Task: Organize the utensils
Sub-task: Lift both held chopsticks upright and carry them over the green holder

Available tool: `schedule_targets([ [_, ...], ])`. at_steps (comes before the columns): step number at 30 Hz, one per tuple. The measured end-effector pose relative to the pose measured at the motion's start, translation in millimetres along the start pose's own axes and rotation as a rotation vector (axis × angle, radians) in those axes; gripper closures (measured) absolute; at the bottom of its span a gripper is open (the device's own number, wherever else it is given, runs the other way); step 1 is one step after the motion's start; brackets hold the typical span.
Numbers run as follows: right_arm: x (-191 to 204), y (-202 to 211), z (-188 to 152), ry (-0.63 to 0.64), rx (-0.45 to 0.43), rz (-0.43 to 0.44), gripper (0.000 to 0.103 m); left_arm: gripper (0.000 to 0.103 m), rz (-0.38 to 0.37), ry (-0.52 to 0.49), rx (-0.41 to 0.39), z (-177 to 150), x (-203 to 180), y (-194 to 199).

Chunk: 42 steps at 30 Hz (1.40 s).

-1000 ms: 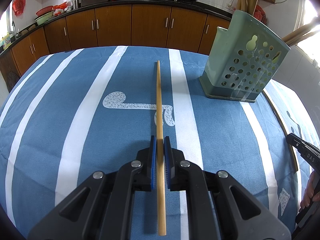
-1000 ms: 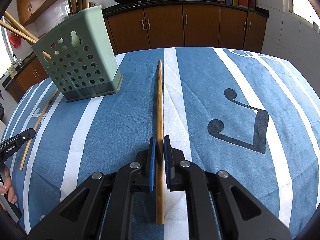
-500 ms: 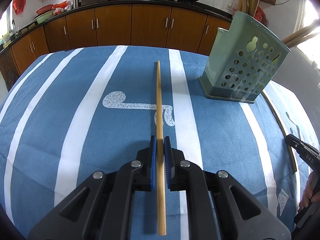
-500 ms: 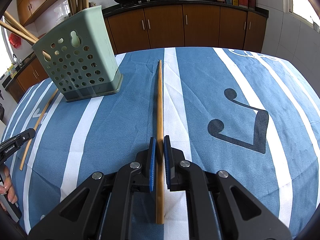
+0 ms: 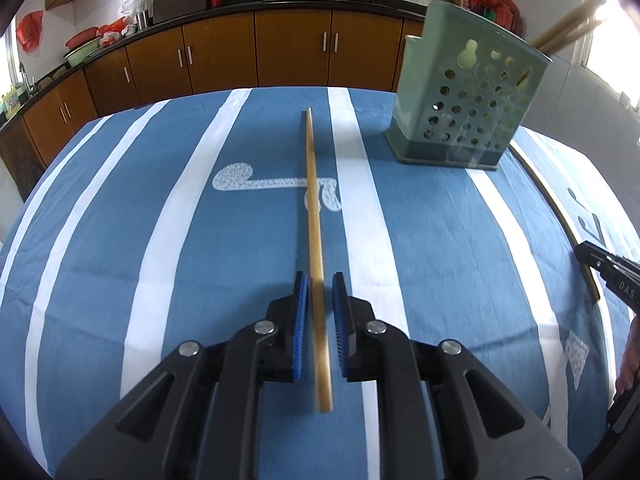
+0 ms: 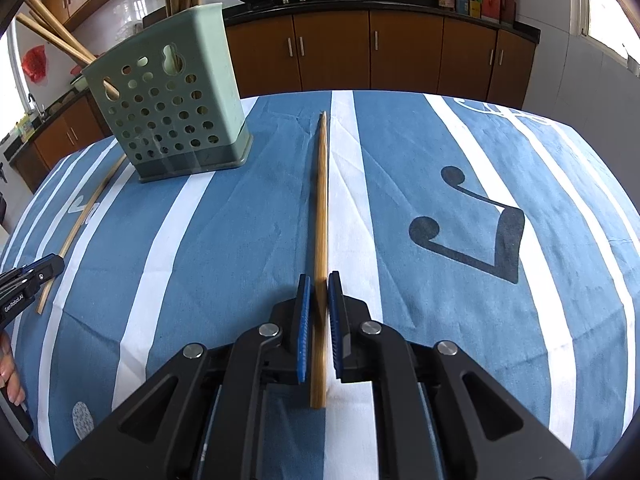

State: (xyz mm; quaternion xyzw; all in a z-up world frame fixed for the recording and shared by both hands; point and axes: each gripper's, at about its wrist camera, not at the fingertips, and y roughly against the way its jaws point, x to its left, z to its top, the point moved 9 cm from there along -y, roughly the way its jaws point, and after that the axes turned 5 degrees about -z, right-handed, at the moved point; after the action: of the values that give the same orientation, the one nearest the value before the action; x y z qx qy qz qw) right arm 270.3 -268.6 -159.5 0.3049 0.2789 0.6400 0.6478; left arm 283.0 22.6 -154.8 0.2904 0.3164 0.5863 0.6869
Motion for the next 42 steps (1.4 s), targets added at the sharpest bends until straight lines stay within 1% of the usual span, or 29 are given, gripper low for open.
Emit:
schedule_targets([
  [2, -0.3, 0.8, -0.8, 0.000, 0.000, 0.001, 0.094, 0.091, 0.004, -0.004, 0.000, -3.4, -0.3, 2.7],
  [3, -0.9, 0.3, -0.2, 0.000, 0.000, 0.002, 0.094, 0.094, 0.009, -0.007, 0.001, -4.4, -0.6, 3.5],
  [6, -2.4, 2.0, 0.4, -0.003, 0.007, -0.001, 0.095, 0.095, 0.007, 0.004, 0.012, -4.6, 2.9, 5.3],
  [8, -4.8, 9.0, 4.3, -0.014, -0.014, 0.004, 0.095, 0.095, 0.011, 0.009, 0.009, -3.4, 5.2, 9.8],
  [14, -12.0, 41.6, 29.5, -0.028, -0.119, 0.004, 0.095, 0.095, 0.001, 0.021, -0.080, 17.3, 9.1, 45.0],
  [20, -17.1, 76.4, 57.0, -0.038, -0.220, 0.014, 0.095, 0.095, -0.010, 0.033, -0.198, 45.9, 10.0, 87.4],
  [27, -17.4, 106.7, 77.9, -0.044, -0.304, 0.026, 0.095, 0.095, -0.023, 0.039, -0.297, 74.1, 9.6, 123.1],
  [32, -16.7, 121.0, 88.5, -0.052, -0.347, 0.031, 0.095, 0.095, -0.036, 0.036, -0.350, 91.8, 4.2, 143.1],
  [38, -14.6, 133.0, 97.1, -0.059, -0.380, 0.046, 0.095, 0.095, -0.048, 0.018, -0.386, 103.2, -3.5, 160.5],
  [42, -5.5, 154.8, 113.3, -0.052, -0.419, 0.095, 0.095, 0.095, -0.080, -0.004, -0.412, 112.1, -12.5, 176.7],
])
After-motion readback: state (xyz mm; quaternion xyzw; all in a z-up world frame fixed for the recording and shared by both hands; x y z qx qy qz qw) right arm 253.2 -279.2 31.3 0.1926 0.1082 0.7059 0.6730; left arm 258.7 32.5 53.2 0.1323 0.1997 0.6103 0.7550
